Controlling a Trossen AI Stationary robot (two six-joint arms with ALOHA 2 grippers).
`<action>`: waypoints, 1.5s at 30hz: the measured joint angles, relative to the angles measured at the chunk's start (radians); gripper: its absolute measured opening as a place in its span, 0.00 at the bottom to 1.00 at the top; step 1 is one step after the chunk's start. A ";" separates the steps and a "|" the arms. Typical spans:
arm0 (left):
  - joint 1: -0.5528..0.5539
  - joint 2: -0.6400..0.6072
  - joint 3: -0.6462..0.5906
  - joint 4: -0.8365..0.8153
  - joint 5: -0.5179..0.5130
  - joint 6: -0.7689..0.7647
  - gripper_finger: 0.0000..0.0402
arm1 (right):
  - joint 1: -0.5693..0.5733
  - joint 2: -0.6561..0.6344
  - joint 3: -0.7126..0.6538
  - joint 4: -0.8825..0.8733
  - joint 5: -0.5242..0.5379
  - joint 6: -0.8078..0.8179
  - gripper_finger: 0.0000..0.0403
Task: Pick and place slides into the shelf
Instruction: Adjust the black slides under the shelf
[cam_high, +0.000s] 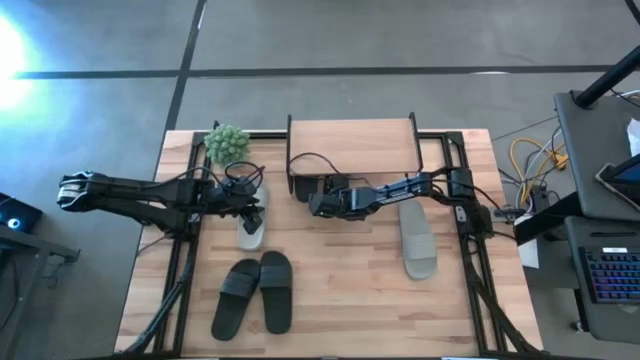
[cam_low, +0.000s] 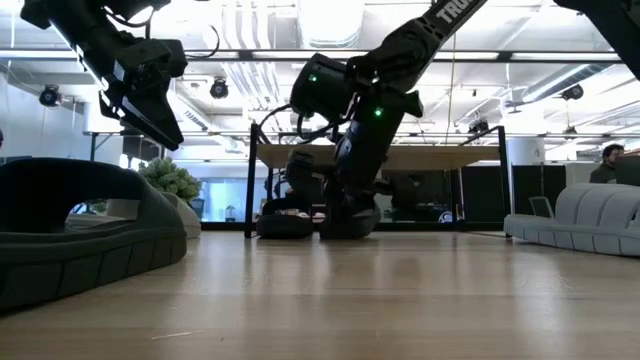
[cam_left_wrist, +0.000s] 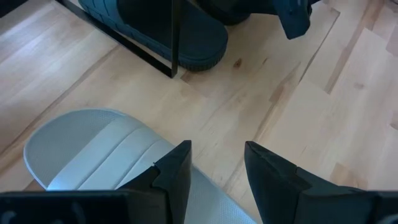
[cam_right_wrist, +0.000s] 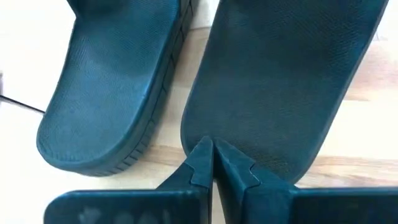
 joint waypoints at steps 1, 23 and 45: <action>0.000 -0.001 0.000 -0.001 0.000 0.000 0.33 | 0.002 -0.002 0.001 -0.004 -0.003 -0.011 0.02; 0.000 0.007 0.000 0.007 -0.010 -0.001 0.33 | -0.027 -0.067 -0.002 -0.101 0.059 -0.137 0.02; 0.000 0.007 0.000 0.021 -0.011 0.019 0.33 | 0.096 -0.190 -0.053 -0.540 -0.119 0.121 0.02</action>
